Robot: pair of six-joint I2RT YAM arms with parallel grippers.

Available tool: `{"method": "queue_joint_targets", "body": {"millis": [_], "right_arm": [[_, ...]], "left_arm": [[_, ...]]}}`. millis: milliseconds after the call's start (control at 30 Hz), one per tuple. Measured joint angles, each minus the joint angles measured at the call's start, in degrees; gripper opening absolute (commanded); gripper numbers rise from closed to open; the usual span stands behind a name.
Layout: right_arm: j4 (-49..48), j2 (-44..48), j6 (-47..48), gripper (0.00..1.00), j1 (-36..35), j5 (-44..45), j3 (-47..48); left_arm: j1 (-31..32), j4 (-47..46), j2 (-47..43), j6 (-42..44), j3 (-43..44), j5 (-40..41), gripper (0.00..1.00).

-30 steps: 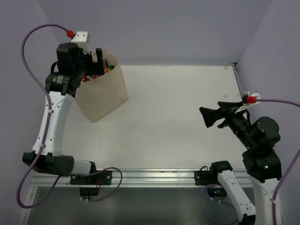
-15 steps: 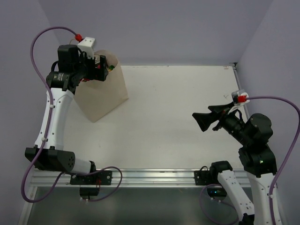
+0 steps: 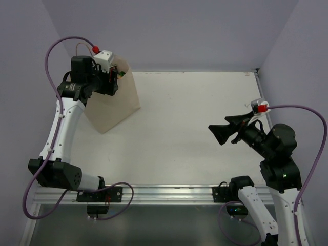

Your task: Take the snacks out of the paper bag

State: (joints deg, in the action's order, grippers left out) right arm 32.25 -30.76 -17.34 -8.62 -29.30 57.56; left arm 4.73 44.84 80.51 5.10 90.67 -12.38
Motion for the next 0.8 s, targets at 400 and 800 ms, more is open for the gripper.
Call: {"method": "queue_joint_targets", "body": {"millis": [400,800], "right_arm": [[-0.04,1.27,0.00,0.99,0.00,-0.22,-0.07],[0.13,3.08,0.02,0.99,0.00,0.90,-0.07]], "left_arm": [[10.64,-0.55,1.40,-0.61,-0.28,-0.11,0.00],[29.16,-1.42,1.44,-15.63,-0.70,2.71,0.00]]}}
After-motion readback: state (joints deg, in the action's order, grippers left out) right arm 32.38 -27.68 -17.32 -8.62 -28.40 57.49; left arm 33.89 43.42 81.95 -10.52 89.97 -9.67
